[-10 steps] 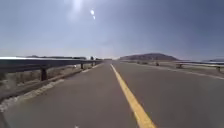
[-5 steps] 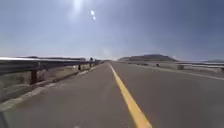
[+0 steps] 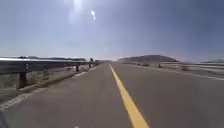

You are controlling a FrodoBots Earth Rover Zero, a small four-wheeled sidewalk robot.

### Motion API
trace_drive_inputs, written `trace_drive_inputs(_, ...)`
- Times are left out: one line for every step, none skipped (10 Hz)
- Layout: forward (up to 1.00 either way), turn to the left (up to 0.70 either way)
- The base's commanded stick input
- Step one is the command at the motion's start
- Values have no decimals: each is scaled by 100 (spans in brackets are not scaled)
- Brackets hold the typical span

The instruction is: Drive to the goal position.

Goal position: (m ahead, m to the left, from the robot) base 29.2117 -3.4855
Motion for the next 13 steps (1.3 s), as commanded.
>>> trace_drive_inputs(85, 0)
trace_drive_inputs(85, 0)
trace_drive_inputs(85, 0)
trace_drive_inputs(85, 0)
trace_drive_inputs(85, 0)
trace_drive_inputs(85, 0)
trace_drive_inputs(85, 0)
trace_drive_inputs(85, 0)
trace_drive_inputs(85, 0)
trace_drive_inputs(85, 0)
trace_drive_inputs(85, 0)
trace_drive_inputs(85, 0)
trace_drive_inputs(85, 0)
